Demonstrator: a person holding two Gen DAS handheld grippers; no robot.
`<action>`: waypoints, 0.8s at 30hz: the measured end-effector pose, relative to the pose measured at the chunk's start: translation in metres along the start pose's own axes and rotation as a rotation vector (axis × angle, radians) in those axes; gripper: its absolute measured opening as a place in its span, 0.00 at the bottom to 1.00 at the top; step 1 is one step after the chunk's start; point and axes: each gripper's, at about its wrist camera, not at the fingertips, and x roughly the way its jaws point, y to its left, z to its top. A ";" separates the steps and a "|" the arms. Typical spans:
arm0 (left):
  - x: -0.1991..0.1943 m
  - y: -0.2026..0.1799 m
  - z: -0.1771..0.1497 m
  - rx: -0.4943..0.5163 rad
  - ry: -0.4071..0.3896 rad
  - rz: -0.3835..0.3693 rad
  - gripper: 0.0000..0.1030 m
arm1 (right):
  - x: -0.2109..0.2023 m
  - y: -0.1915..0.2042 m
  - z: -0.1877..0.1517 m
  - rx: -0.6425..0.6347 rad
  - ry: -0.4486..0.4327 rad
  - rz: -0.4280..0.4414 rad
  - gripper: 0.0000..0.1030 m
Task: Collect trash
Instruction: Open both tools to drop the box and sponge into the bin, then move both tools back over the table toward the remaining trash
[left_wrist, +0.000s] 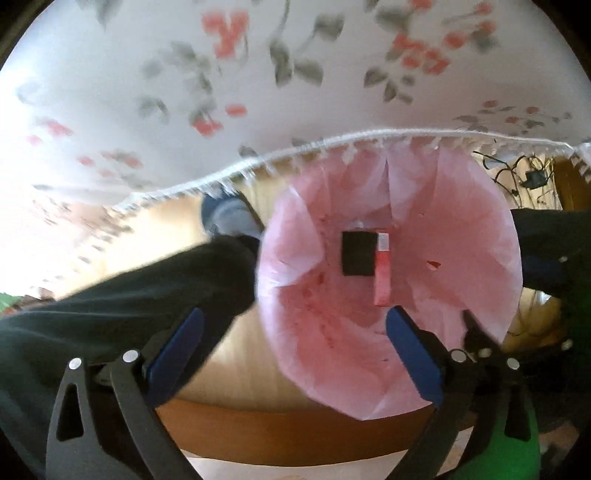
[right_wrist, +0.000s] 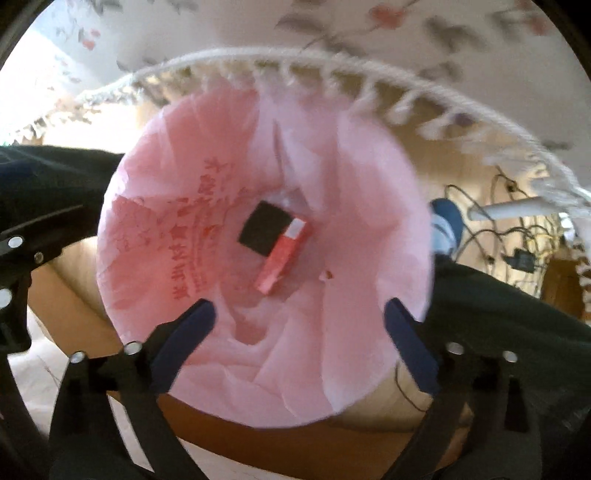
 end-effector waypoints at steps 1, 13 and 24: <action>-0.007 0.002 -0.002 0.002 -0.009 -0.007 0.95 | -0.010 -0.003 0.000 0.010 -0.006 -0.014 0.94; -0.177 0.018 -0.036 -0.012 -0.361 -0.053 0.95 | -0.183 0.001 -0.041 0.027 -0.341 -0.041 0.94; -0.360 0.030 -0.052 0.026 -0.784 -0.061 0.95 | -0.343 0.000 -0.067 -0.018 -0.665 -0.039 0.94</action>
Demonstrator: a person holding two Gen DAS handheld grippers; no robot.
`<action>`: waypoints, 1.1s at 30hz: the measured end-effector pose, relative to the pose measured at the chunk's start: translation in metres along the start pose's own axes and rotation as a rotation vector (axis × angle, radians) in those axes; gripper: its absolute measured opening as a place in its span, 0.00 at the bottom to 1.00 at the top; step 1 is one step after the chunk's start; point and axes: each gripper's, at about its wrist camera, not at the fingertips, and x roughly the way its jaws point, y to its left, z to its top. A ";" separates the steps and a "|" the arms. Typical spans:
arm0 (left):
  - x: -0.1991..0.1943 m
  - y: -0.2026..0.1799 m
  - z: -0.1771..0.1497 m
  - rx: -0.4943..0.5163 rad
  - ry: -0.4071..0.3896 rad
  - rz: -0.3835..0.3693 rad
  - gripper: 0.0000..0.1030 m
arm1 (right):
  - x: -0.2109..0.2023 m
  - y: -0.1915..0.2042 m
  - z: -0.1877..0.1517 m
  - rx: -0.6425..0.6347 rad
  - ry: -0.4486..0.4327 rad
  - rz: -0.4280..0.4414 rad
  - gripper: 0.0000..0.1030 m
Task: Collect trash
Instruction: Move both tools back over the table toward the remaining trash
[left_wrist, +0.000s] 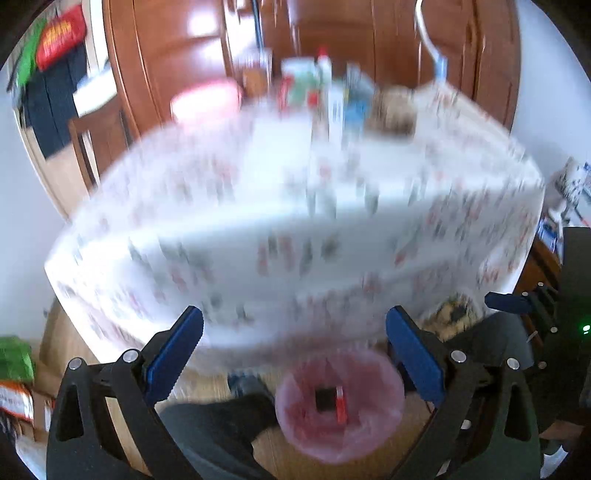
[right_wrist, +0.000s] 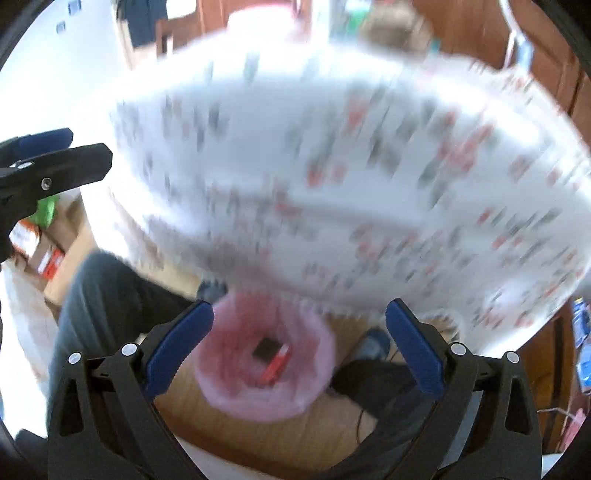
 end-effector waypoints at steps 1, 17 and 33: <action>-0.006 0.000 0.011 0.007 -0.028 0.003 0.95 | -0.013 -0.005 0.011 0.007 -0.042 -0.015 0.94; 0.004 0.012 0.109 -0.001 -0.153 0.011 0.95 | -0.057 -0.048 0.125 -0.025 -0.300 -0.156 0.94; 0.092 0.032 0.127 -0.053 -0.041 -0.027 0.95 | -0.002 -0.067 0.172 -0.048 -0.269 -0.155 0.94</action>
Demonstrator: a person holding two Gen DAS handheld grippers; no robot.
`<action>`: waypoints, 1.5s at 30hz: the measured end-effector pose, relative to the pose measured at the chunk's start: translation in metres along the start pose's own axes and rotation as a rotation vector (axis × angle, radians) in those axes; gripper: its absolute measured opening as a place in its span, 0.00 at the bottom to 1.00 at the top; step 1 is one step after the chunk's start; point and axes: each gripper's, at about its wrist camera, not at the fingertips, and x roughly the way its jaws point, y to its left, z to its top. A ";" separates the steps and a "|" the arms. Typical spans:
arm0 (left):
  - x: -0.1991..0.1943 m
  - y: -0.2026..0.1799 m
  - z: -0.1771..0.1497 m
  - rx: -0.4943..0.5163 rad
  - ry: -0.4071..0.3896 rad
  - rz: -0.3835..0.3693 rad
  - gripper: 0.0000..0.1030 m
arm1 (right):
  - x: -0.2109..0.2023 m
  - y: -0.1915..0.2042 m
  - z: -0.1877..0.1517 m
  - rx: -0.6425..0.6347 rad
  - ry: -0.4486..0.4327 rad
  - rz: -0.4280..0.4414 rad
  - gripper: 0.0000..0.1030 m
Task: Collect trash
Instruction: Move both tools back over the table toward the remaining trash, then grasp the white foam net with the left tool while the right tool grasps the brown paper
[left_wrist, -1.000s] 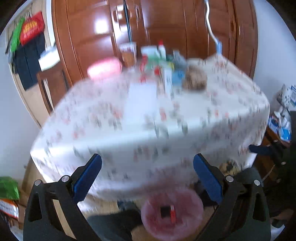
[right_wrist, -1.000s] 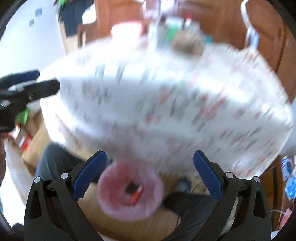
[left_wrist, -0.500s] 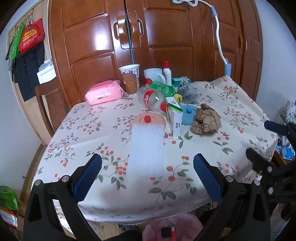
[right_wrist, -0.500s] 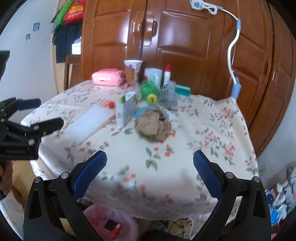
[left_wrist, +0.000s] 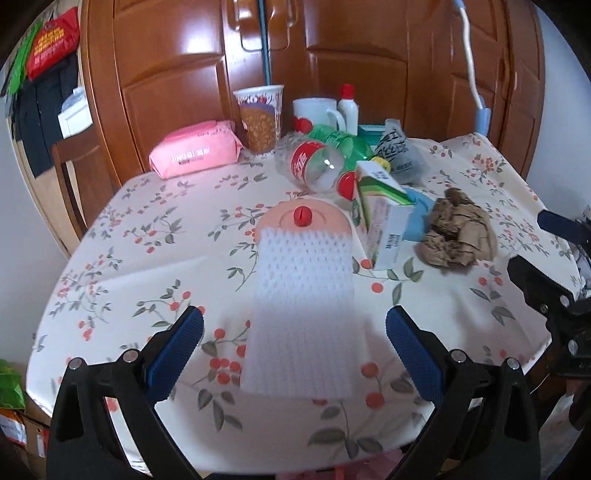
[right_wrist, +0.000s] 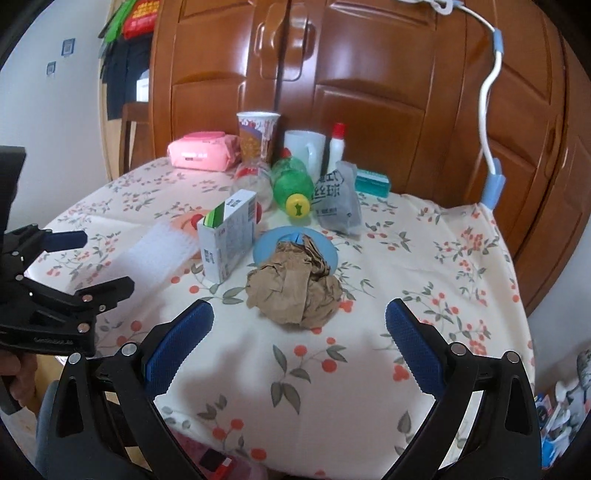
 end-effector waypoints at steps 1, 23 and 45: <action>0.004 0.001 0.001 -0.007 0.005 -0.004 0.95 | 0.003 0.001 0.001 -0.001 0.001 -0.001 0.94; 0.045 0.002 0.007 -0.008 0.054 -0.038 0.59 | 0.040 -0.004 0.008 0.014 0.044 0.015 0.94; 0.029 0.008 0.007 -0.024 0.009 -0.051 0.32 | 0.063 -0.001 0.015 -0.002 0.089 0.028 0.88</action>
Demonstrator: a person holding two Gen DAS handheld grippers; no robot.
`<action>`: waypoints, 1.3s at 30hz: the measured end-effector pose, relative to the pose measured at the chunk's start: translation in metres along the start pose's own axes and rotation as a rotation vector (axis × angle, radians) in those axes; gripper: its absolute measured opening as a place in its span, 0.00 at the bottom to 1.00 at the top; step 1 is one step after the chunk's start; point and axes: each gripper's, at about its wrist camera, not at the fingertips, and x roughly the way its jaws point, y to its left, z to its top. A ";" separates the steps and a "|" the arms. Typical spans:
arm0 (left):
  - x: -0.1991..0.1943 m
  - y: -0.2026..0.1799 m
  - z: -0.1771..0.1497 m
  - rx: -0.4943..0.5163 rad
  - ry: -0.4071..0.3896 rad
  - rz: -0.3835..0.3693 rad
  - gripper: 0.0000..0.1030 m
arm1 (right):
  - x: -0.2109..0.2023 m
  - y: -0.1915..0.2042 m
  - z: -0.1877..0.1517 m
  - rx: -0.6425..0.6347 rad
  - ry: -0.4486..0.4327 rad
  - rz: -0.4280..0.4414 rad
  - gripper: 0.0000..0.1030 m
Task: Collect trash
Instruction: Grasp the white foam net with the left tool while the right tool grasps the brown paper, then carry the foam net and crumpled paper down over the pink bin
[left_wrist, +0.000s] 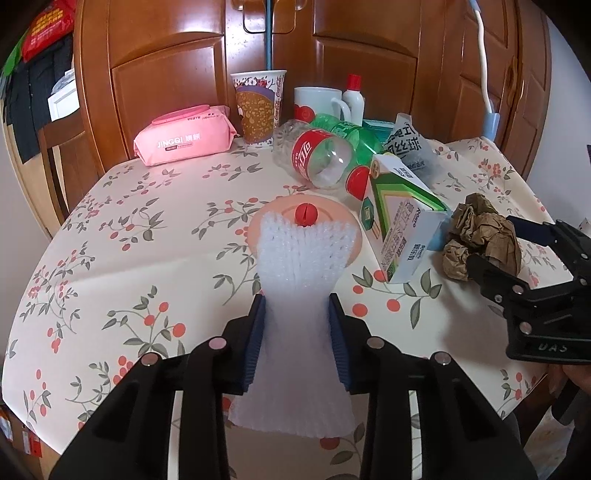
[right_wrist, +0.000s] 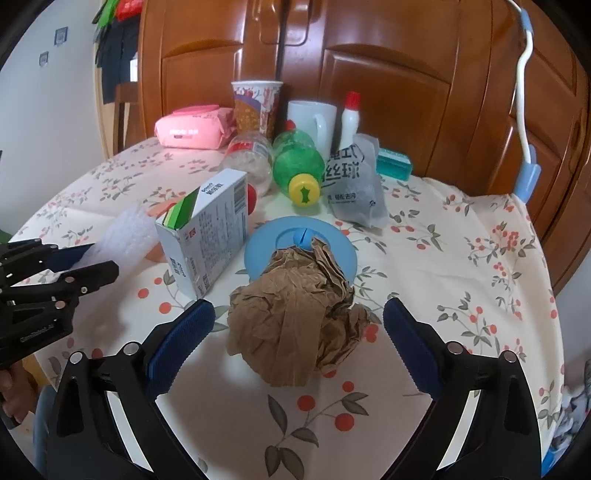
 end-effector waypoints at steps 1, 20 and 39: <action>0.000 0.000 0.000 0.002 -0.001 0.001 0.32 | 0.001 0.000 0.000 -0.002 0.004 0.001 0.87; -0.004 0.006 -0.001 -0.023 -0.015 -0.062 0.22 | -0.014 0.003 -0.005 -0.037 -0.024 0.090 0.69; -0.069 -0.008 -0.028 -0.001 -0.051 -0.089 0.21 | -0.087 0.024 -0.035 -0.021 -0.095 0.143 0.69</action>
